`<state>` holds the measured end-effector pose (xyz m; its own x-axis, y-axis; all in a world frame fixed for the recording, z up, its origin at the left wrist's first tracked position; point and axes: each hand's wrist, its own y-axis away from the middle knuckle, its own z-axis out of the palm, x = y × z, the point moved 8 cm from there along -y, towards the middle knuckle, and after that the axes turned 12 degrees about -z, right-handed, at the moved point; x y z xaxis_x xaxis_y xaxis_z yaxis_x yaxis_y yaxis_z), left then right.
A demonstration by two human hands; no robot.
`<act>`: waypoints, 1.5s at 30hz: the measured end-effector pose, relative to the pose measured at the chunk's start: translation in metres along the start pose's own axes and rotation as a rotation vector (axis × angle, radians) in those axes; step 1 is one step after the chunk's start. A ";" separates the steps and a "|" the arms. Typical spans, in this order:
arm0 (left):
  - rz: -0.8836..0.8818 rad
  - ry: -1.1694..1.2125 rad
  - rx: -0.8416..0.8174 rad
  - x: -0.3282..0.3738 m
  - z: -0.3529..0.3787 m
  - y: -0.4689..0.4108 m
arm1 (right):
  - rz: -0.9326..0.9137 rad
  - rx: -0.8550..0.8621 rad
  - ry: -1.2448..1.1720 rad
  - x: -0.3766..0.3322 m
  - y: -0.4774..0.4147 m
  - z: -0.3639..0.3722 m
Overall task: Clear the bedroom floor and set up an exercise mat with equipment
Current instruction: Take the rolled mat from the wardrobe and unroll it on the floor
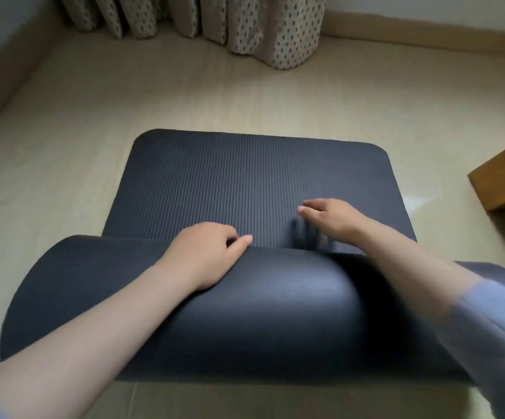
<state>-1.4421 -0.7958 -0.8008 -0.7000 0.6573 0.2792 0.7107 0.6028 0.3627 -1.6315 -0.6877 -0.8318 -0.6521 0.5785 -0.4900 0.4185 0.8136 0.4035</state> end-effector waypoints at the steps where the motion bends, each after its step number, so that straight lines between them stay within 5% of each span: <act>1: 0.000 -0.002 -0.009 -0.001 0.002 -0.001 | -0.023 0.022 -0.006 -0.011 0.023 -0.007; 6: 0.011 -0.024 -0.019 -0.001 0.003 -0.007 | -0.093 0.035 0.186 -0.051 0.124 0.000; 11: 0.002 -0.025 0.040 -0.006 0.012 -0.006 | -0.102 0.161 0.447 -0.053 0.128 0.024; 24: 0.001 -0.187 0.266 -0.002 0.024 0.073 | -0.003 0.335 0.398 -0.041 0.120 0.038; 34: -0.013 -0.233 0.219 0.027 0.032 0.077 | -0.083 0.543 0.443 -0.051 0.185 0.065; 38: 0.033 -0.228 0.174 0.036 0.035 0.091 | -0.124 0.540 0.440 -0.058 0.221 0.076; 45: 0.063 -0.250 0.335 0.034 0.041 0.144 | -0.061 0.494 0.411 -0.064 0.213 0.075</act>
<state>-1.3609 -0.6680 -0.7759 -0.6455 0.7620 0.0522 0.7637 0.6448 0.0312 -1.4527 -0.5471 -0.7725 -0.8321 0.5403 -0.1251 0.5504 0.8322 -0.0667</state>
